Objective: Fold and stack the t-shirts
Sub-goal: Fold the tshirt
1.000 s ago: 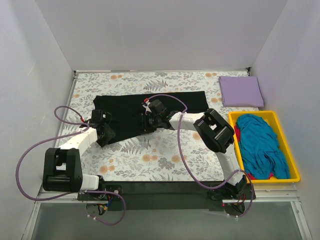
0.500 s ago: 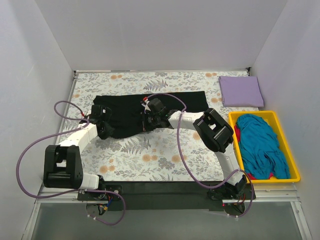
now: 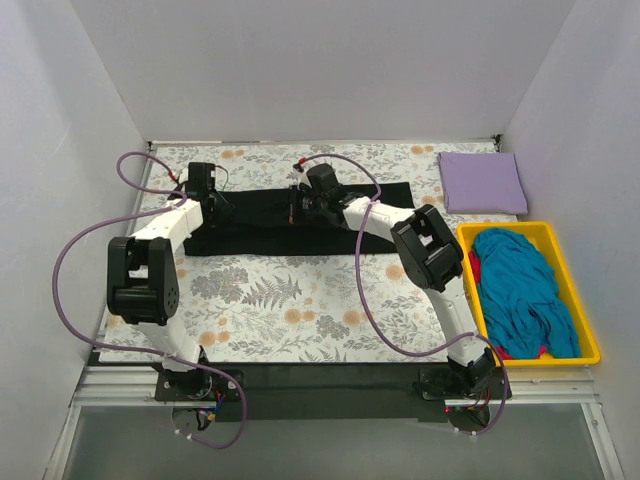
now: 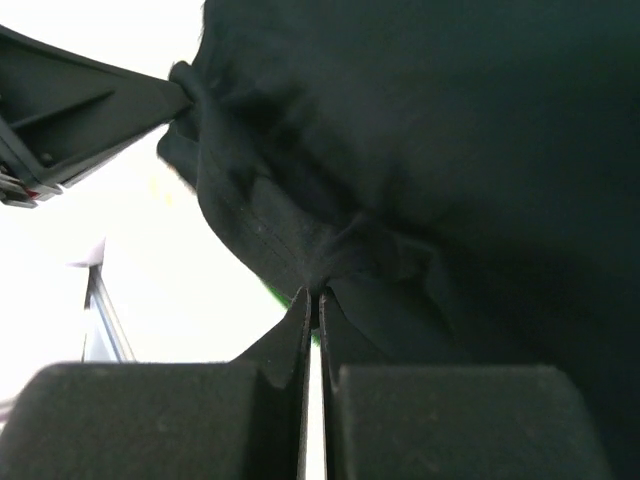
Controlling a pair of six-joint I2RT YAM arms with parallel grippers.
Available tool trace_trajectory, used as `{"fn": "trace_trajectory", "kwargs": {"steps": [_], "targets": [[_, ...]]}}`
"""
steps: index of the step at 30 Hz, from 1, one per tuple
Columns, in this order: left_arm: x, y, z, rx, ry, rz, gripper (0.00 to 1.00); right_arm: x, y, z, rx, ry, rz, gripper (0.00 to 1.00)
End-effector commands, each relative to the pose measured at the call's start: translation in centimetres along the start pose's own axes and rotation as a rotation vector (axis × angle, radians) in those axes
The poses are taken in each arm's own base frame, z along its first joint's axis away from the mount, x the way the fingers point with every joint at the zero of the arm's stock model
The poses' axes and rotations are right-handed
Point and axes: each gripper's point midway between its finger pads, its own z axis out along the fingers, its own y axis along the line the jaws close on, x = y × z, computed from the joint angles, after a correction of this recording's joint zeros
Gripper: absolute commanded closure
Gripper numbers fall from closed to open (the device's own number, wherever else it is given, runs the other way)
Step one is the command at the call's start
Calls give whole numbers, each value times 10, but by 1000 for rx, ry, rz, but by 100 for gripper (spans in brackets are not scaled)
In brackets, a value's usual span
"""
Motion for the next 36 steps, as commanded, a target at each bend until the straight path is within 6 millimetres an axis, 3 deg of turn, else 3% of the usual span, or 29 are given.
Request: {"fn": "trace_trajectory", "kwargs": {"steps": [1,7,16,21,25,27,28,29,32,36], "targets": [[-46,-36,0,93,-129,22,100,-33,-1,2,-38,-51,1,99],[-57,-59,22,171,-156,41,100,-50,-24,9,-40,-68,20,99],[-62,-63,41,205,-225,86,100,-73,-38,15,-75,-101,9,95],[-59,-53,53,158,-230,87,100,-72,-39,22,-113,-79,7,73],[-60,-55,52,165,-232,91,85,-68,-47,14,-79,-82,-3,56],[-65,-57,49,168,-245,91,71,-78,-42,1,-62,-115,-46,50],[-71,-59,41,174,-265,85,67,-73,-52,-4,-37,-111,-46,47],[-77,-62,32,183,-281,74,56,-88,-47,-19,-20,-152,-86,46],[-90,-66,15,187,-316,58,39,-92,-49,-50,36,-185,-120,38],[-87,-49,-7,107,-286,1,35,-96,-72,-102,178,-218,-181,37]]}}
